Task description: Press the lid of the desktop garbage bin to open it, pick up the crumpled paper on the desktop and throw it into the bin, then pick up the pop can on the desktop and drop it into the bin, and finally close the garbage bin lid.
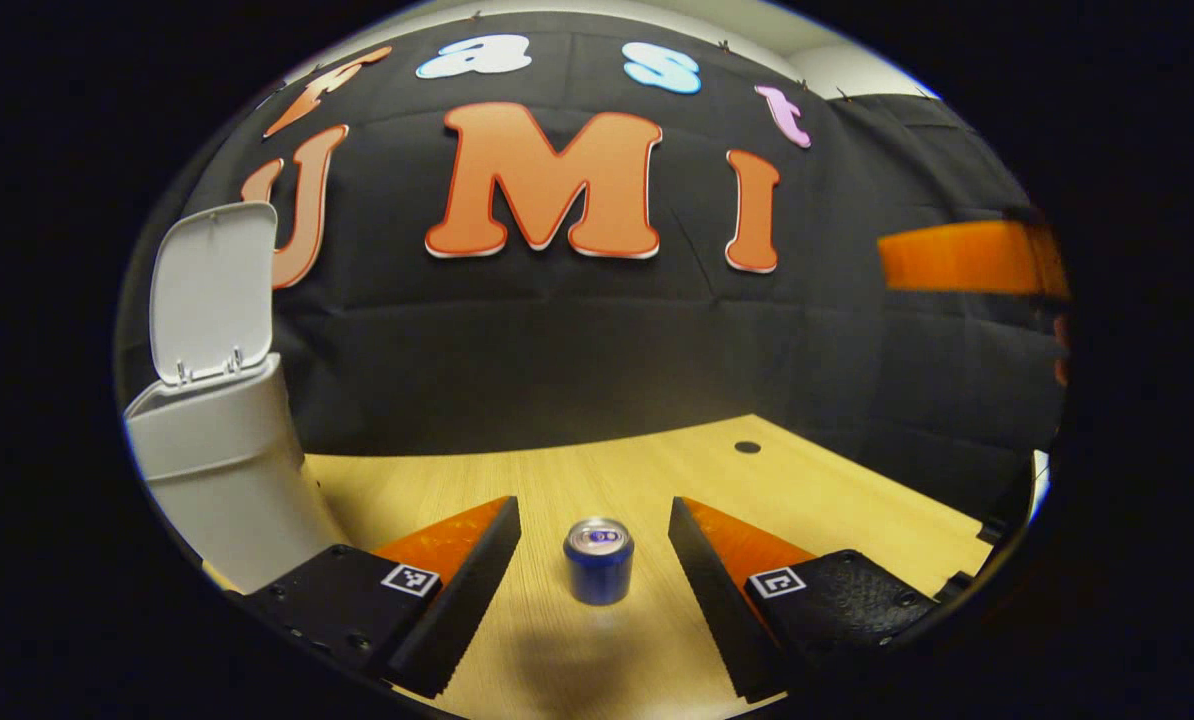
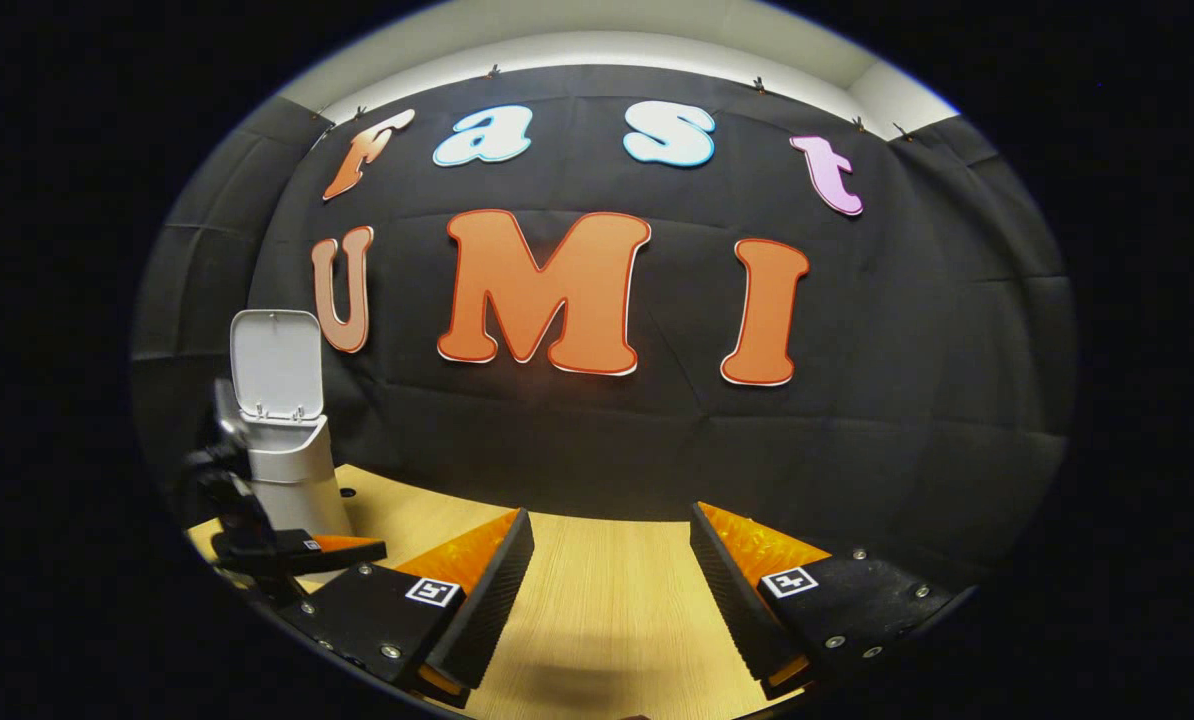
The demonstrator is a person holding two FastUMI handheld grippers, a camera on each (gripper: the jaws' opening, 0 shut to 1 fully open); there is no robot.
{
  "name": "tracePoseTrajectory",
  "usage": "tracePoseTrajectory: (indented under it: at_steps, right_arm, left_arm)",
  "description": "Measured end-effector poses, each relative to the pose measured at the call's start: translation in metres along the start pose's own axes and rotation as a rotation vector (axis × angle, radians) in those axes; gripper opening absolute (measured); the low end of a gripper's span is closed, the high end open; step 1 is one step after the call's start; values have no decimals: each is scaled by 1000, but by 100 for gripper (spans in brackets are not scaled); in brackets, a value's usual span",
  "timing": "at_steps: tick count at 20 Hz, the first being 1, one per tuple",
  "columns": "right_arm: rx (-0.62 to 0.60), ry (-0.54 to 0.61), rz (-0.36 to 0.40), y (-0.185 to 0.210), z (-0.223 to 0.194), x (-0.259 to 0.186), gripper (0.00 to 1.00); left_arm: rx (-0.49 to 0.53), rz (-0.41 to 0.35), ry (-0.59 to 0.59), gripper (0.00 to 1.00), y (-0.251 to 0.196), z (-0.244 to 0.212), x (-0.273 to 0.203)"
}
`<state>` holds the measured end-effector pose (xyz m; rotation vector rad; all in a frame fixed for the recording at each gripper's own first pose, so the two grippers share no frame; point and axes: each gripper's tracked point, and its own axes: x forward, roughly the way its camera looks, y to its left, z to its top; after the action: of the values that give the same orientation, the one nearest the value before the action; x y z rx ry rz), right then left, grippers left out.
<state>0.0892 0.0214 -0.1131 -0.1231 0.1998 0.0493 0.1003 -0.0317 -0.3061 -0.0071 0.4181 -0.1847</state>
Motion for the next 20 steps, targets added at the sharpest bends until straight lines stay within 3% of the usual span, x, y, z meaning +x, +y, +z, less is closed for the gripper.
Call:
tracePoseTrajectory:
  at_steps: [11,18,20]
  right_arm:
    - [-35,49,-49,-16,-11,-12,93]
    - [-33,63,-66,-23,-16,-10,93]
    - [-31,64,-67,-23,-16,-10,93]
  left_arm:
    - [-47,21,214,97,8,-103,95]
    - [9,-6,248,96,-1,-122,129]
    - [-2,-17,249,89,-3,-119,132]
